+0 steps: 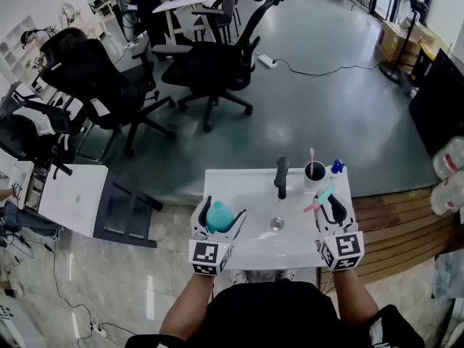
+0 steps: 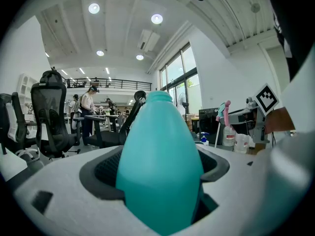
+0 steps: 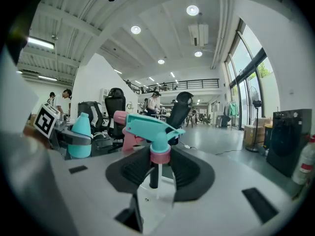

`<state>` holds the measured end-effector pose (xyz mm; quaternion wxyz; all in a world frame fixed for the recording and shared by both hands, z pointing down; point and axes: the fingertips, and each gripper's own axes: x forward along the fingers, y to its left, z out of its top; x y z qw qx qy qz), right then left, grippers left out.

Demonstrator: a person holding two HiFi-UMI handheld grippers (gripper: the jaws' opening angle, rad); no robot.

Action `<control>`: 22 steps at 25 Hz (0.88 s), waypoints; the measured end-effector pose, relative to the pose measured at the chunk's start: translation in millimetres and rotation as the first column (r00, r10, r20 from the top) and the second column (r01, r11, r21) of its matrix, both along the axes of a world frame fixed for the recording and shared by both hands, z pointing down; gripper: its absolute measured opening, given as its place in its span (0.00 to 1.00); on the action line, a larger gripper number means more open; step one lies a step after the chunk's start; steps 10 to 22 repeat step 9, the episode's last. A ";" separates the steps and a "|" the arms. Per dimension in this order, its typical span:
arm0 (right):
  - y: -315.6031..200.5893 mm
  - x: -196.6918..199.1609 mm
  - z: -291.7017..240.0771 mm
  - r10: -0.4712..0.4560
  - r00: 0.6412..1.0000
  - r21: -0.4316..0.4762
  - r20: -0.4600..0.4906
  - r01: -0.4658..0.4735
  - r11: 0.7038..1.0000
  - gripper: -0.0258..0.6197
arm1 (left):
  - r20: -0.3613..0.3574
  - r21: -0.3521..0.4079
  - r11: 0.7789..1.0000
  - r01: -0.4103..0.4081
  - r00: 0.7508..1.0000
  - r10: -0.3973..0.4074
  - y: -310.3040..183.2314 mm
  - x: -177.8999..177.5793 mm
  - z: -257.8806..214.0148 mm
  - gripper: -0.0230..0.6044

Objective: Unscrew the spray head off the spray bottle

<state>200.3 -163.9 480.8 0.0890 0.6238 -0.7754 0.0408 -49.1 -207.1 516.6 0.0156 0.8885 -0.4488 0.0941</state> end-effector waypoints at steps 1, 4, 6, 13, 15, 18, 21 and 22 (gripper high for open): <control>0.3 -0.3 0.2 0.000 1.000 0.001 0.000 0.000 1.000 0.25 | 0.000 0.001 1.000 -0.001 1.000 0.001 0.4 0.5 0.0 0.71; 1.4 -1.4 -0.1 0.001 1.000 0.004 0.004 -0.001 1.000 0.25 | -0.002 0.002 1.000 -0.003 1.000 0.003 1.4 1.0 -0.3 0.71; 1.8 -2.5 -1.2 -0.001 1.000 0.006 0.005 0.001 1.000 0.25 | -0.002 0.004 1.000 -0.004 1.000 0.004 1.9 0.8 -1.4 0.71; 2.2 -5.1 -3.8 -0.007 1.000 0.008 0.009 0.007 1.000 0.25 | 0.001 0.007 1.000 -0.002 1.000 0.002 2.2 -0.3 -3.9 0.71; 2.2 -5.1 -3.8 -0.007 1.000 0.008 0.009 0.007 1.000 0.25 | 0.001 0.007 1.000 -0.002 1.000 0.002 2.2 -0.3 -3.9 0.71; 2.2 -5.1 -3.8 -0.007 1.000 0.008 0.009 0.007 1.000 0.25 | 0.001 0.007 1.000 -0.002 1.000 0.002 2.2 -0.3 -3.9 0.71; 2.2 -5.1 -3.8 -0.007 1.000 0.008 0.009 0.007 1.000 0.25 | 0.001 0.007 1.000 -0.002 1.000 0.002 2.2 -0.3 -3.9 0.71; 2.2 -5.1 -3.8 -0.007 1.000 0.008 0.009 0.007 1.000 0.25 | 0.001 0.007 1.000 -0.002 1.000 0.002 2.2 -0.3 -3.9 0.71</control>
